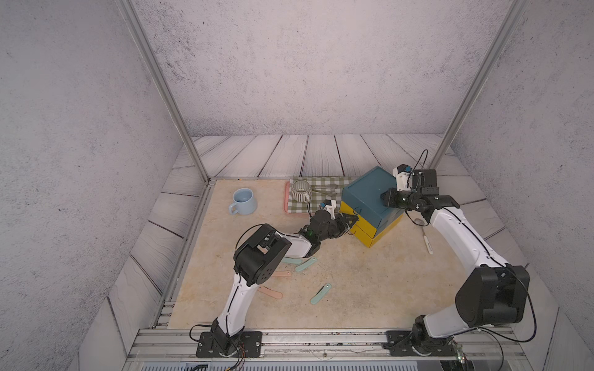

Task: Place the fruit knives into the drawer by color
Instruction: Open the drawer in the storage box.

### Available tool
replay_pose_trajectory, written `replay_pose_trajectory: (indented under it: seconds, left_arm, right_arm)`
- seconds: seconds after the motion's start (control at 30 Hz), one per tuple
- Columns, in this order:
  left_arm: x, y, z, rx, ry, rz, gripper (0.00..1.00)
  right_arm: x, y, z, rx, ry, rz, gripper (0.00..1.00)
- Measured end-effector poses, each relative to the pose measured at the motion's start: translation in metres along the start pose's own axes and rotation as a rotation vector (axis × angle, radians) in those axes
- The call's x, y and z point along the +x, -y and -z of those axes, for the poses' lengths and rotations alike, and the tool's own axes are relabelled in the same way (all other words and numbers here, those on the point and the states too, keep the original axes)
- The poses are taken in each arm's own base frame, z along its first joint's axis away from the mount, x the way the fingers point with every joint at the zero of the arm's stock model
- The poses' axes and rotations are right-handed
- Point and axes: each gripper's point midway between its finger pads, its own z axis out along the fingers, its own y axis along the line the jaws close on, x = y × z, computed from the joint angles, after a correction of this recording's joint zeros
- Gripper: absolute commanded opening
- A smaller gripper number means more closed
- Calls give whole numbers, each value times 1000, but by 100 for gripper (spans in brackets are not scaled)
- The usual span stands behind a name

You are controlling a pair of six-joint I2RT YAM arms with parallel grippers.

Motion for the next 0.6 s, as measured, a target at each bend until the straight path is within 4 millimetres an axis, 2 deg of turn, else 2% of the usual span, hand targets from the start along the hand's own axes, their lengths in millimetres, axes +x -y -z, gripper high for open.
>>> replay_pose_trajectory:
  seconds: [0.27, 0.6]
  left_arm:
    - [3, -11, -3, -19, -6, 9, 26]
    - [2, -11, -4, -20, -7, 17, 23]
  right_arm:
    - [0, 0, 0, 0, 0, 0, 4]
    - [0, 0, 0, 0, 0, 0, 4]
